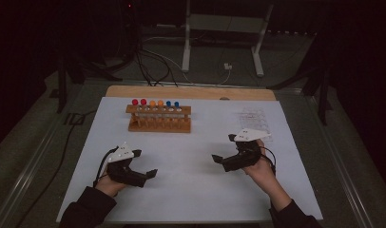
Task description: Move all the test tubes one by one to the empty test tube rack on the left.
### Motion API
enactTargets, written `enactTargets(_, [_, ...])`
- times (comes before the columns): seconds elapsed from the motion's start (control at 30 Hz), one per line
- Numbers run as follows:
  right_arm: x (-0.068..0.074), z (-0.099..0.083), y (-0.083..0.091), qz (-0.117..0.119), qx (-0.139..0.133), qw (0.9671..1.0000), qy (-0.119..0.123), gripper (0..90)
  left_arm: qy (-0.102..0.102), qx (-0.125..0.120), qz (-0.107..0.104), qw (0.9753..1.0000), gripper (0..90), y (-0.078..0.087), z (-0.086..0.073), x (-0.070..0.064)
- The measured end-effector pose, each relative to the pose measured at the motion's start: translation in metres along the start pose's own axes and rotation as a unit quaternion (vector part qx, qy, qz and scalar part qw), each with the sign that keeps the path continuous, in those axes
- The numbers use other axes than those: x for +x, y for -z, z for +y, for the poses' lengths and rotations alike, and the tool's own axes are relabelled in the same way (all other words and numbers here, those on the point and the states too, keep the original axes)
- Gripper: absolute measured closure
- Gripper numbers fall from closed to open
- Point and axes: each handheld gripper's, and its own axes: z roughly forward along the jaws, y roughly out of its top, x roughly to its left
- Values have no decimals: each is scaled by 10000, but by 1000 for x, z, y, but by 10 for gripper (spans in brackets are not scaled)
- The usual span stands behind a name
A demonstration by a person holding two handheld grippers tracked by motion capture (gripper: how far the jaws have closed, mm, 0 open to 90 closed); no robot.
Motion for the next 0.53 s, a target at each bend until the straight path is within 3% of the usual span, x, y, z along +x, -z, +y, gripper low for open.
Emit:
enactTargets(0.07, [0,-1,-1,0,-6,10000,-6,0,-83,30,79,9999,6,-1,-5,-4])
enactTargets(0.2, [0,-1,-3,-11,35,10000,30,0,-189,64,18,9998,6,-3,-9,-6])
enactTargets(0.53, [2,-1,-2,29,18,10000,61,0,-87,-85,-24,9999,6,-3,-10,-4])
